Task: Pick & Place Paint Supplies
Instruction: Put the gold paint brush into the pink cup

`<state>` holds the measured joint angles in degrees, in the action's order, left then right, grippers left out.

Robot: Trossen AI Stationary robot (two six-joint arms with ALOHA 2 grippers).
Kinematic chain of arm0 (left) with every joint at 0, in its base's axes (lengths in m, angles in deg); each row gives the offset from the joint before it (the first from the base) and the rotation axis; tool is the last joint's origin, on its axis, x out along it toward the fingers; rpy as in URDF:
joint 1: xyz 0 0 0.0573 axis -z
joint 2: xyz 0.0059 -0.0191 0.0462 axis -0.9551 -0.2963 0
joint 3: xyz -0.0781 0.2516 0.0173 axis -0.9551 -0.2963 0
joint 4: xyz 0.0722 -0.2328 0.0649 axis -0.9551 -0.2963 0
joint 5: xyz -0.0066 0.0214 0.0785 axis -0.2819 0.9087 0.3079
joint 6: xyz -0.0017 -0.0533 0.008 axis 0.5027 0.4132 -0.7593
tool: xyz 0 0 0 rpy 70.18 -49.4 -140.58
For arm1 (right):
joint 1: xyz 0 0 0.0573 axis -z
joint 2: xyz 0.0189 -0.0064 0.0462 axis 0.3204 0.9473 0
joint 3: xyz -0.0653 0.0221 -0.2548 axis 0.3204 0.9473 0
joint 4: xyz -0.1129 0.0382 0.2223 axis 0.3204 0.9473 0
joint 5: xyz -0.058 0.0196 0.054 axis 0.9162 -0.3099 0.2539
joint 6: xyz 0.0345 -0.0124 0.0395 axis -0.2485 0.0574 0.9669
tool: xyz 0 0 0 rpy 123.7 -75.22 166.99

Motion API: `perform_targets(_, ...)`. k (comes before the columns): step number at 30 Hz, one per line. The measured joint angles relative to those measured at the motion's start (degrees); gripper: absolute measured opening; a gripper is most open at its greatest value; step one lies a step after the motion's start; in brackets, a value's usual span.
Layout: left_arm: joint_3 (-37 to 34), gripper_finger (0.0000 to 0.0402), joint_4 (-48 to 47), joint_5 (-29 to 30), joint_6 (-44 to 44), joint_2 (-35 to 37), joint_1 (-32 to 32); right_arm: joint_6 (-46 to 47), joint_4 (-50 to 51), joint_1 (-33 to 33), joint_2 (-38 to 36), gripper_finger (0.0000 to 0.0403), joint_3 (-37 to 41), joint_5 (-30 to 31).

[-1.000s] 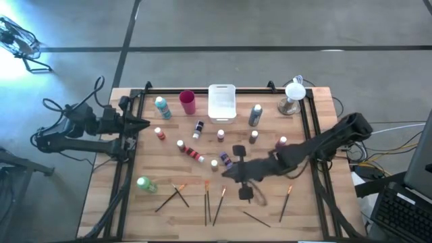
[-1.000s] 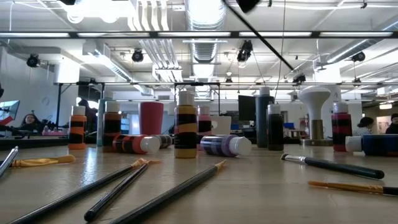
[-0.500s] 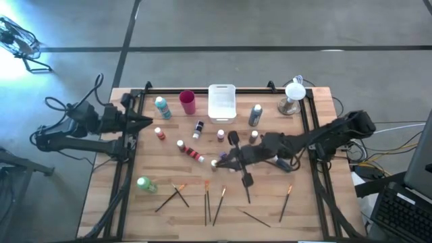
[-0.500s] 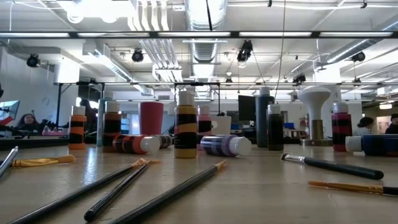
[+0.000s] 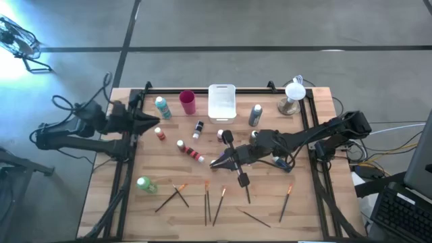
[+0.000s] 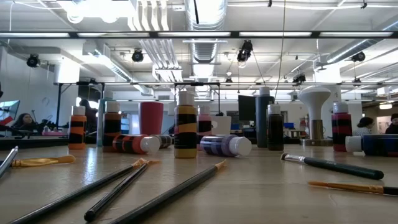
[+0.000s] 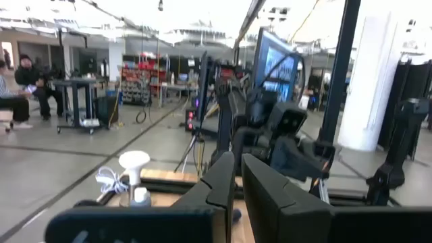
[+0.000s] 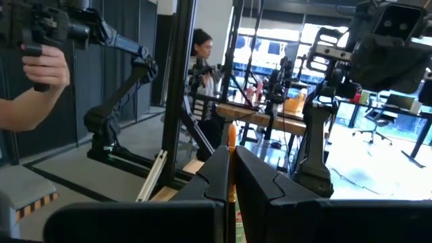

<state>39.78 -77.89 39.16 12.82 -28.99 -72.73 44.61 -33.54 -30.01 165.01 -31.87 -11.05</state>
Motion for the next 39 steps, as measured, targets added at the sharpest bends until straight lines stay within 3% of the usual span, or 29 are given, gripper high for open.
perform_targets(13, -0.1, 0.0047, 2.2, -1.3, 0.4, -12.8, 1.3, 0.1, 0.5, 0.0, 0.0, 0.0011, -0.3, 0.1)
perform_targets(18, 0.0, 0.0084, 7.3, -0.6, -2.7, -21.5, 1.6, 0.1, 0.3, 0.0, 0.0, 0.0010, -1.2, 0.1)
perform_targets(23, 2.5, 0.0146, 10.9, -0.7, -4.8, -27.8, 1.8, -0.4, 0.3, 0.5, -0.1, 0.0010, -1.4, 1.0)
perform_targets(29, 3.7, 0.0197, 9.6, -3.7, -5.9, -30.4, 1.9, -2.1, 0.2, 0.6, -1.6, 0.0010, -0.4, 5.7)
perform_targets(39, 4.0, 0.0202, 17.7, -4.1, -10.0, -30.7, 2.0, -5.1, -3.6, 0.7, -1.5, 0.0009, -0.3, 16.2)
